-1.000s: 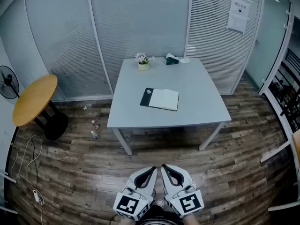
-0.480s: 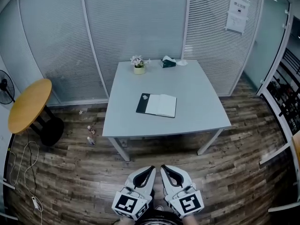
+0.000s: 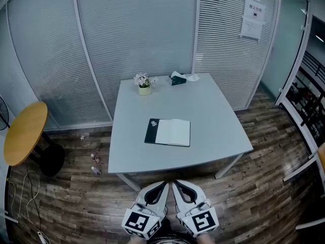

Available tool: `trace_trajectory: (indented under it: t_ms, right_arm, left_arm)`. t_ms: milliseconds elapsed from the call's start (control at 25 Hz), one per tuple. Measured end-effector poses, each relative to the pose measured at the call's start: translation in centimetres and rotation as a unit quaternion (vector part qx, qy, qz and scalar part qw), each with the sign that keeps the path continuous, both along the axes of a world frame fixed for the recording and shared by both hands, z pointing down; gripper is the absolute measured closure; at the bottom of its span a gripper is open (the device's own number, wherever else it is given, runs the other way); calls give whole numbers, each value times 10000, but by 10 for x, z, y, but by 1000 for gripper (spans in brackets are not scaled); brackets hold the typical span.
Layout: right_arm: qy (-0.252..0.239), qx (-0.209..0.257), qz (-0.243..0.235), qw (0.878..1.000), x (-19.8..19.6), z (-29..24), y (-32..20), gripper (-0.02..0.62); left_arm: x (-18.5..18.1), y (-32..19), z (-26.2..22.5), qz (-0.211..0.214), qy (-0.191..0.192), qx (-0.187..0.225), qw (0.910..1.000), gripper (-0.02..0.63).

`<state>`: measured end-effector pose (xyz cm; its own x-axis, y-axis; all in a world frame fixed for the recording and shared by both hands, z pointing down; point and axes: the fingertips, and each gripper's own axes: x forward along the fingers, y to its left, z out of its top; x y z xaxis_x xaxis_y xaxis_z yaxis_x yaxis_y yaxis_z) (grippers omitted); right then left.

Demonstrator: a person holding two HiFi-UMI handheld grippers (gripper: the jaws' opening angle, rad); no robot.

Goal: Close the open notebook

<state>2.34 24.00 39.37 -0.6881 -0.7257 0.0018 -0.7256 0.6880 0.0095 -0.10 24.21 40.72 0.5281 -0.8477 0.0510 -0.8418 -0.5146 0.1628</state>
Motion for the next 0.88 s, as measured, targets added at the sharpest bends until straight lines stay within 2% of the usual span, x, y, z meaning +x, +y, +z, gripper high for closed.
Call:
trace_trajectory:
  t_ms: [480, 880]
  right_arm:
    - [81, -116, 156, 9998, -41, 11, -68, 592]
    - [-11, -132, 296, 9995, -57, 10, -94, 592]
  left_arm:
    - [-44, -69, 7, 24, 149, -52, 9999, 603]
    - [-67, -93, 7, 44, 161, -36, 9999, 603]
